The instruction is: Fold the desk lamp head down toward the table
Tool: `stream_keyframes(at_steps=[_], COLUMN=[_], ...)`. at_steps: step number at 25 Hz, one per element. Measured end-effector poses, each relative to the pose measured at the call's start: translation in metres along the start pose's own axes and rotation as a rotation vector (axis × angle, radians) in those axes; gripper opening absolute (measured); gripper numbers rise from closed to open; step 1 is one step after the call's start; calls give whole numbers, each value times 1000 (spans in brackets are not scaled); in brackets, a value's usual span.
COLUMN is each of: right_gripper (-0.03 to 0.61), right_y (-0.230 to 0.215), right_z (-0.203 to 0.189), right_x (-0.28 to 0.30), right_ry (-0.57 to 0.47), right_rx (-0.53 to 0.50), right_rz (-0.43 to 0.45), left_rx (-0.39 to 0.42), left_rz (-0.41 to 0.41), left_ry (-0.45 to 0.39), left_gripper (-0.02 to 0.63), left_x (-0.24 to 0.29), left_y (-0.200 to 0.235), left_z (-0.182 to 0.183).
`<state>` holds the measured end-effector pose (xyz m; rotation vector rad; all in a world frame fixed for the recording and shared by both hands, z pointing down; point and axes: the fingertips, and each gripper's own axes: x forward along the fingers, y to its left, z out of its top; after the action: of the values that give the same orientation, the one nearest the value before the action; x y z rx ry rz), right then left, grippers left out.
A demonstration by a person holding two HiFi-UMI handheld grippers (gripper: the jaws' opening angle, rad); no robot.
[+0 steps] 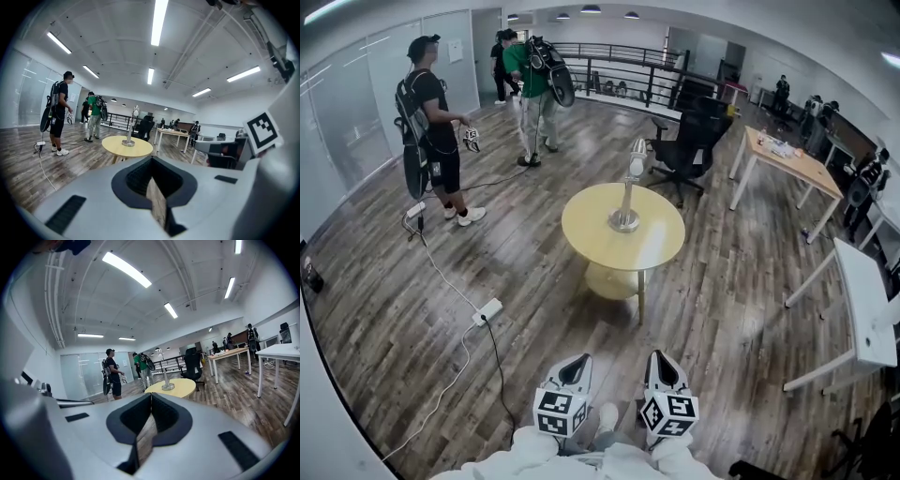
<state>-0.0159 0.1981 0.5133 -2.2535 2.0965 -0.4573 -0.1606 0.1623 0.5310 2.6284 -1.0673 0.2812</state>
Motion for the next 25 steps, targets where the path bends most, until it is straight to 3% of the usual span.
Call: stream_keyframes(at_steps=[16,25], right_gripper=[14,14], right_y=[-75,-128], right_z=[59,72], right_x=[140,197], right_ry=[-8,0], right_rx=[10,28], right_rz=[46,44], left_rx=[8,10], left_rz=[36,27], left_ry=[-3,29], left_gripper=[-2,-3], left_x=[148,220], left_y=[27,21], left_z=[65,69])
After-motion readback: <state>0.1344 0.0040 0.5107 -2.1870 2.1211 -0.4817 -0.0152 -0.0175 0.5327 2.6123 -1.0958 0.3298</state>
